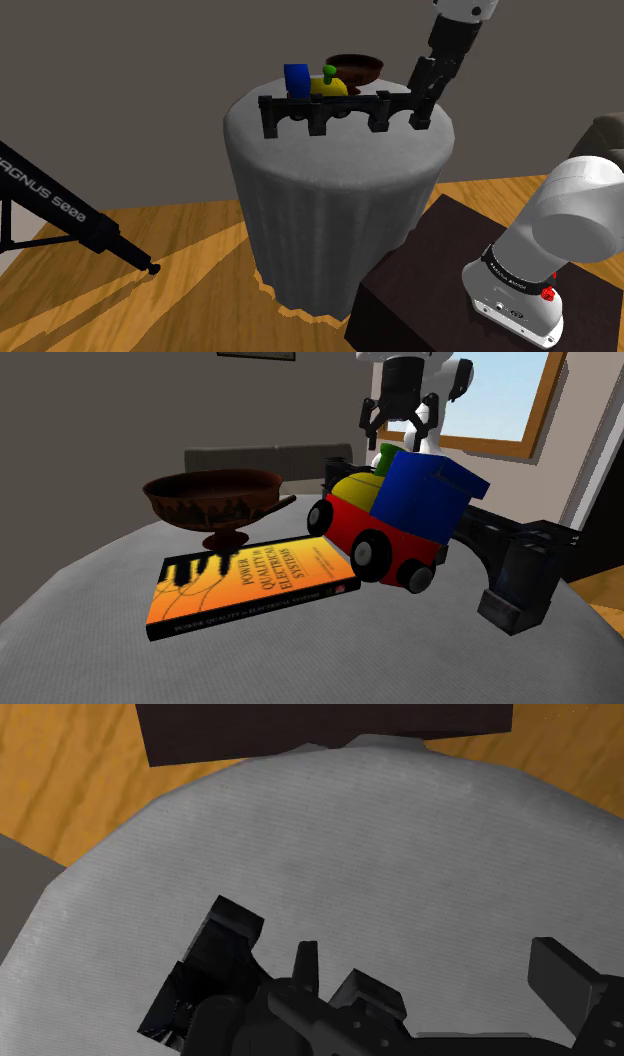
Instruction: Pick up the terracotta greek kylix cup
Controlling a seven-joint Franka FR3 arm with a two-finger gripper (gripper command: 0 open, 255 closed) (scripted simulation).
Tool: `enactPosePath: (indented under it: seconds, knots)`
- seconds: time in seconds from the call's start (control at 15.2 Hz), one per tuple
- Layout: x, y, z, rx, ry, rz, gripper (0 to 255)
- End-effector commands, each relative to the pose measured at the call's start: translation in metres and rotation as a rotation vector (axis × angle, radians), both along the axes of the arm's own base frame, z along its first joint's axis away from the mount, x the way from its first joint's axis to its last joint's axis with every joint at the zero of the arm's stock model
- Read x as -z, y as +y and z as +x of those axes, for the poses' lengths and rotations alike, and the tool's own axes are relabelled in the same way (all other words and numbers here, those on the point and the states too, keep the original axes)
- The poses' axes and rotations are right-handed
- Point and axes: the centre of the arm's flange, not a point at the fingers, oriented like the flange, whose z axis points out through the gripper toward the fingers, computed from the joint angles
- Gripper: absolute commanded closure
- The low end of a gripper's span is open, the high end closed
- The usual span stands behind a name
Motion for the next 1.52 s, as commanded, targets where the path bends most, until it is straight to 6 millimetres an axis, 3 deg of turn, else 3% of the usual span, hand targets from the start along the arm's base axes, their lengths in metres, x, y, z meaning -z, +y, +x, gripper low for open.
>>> enactPosePath:
  seconds: [0.0, 1.45]
  knots:
    - [0.000, 0.000, 0.000, 0.000, 0.000, 0.000, 0]
    - [0.004, -0.031, 0.297, 0.151, 0.067, -0.135, 0]
